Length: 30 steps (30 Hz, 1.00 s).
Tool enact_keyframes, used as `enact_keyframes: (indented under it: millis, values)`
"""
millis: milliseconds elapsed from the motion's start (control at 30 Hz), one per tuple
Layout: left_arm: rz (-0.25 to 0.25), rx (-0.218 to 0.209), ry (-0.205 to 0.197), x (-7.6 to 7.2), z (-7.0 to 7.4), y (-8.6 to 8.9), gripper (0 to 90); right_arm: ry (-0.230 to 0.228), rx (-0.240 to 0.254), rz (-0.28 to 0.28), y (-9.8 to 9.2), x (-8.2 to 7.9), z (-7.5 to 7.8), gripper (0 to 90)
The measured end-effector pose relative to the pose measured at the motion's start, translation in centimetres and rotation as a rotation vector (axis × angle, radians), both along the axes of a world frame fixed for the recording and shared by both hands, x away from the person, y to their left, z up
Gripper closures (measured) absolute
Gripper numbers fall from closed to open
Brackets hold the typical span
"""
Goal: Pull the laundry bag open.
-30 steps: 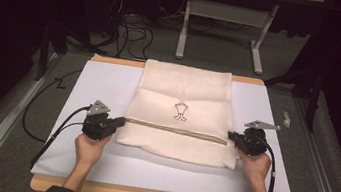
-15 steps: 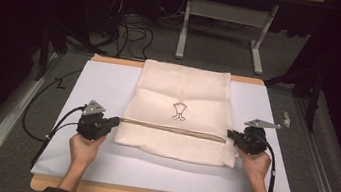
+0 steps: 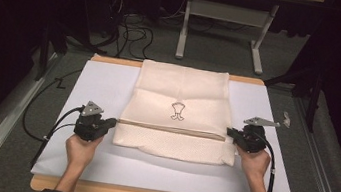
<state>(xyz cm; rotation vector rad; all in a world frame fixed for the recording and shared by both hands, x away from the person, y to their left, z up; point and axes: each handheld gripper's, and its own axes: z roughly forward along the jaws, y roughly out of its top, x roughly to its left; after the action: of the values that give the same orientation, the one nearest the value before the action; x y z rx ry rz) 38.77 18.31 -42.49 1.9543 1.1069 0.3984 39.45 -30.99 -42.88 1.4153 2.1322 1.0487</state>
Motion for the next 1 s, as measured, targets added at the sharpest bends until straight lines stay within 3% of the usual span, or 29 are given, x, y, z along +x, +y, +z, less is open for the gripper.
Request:
enact_keyframes:
  millis: [267,433,1000]
  values:
    - [0.0,0.012,-0.01,-0.4,-0.1,0.0,87.3,0.001,-0.001,-0.006,0.1,0.3,-0.2,88.6]
    - [-0.002,0.027,0.008,-0.5,-1.0,-0.3,87.2,0.009,-0.016,-0.017,0.3,0.3,-0.5,88.4]
    - [-0.015,0.051,0.019,-1.0,-1.6,-0.9,87.1,0.025,-0.047,-0.024,0.6,0.8,-1.1,87.5]
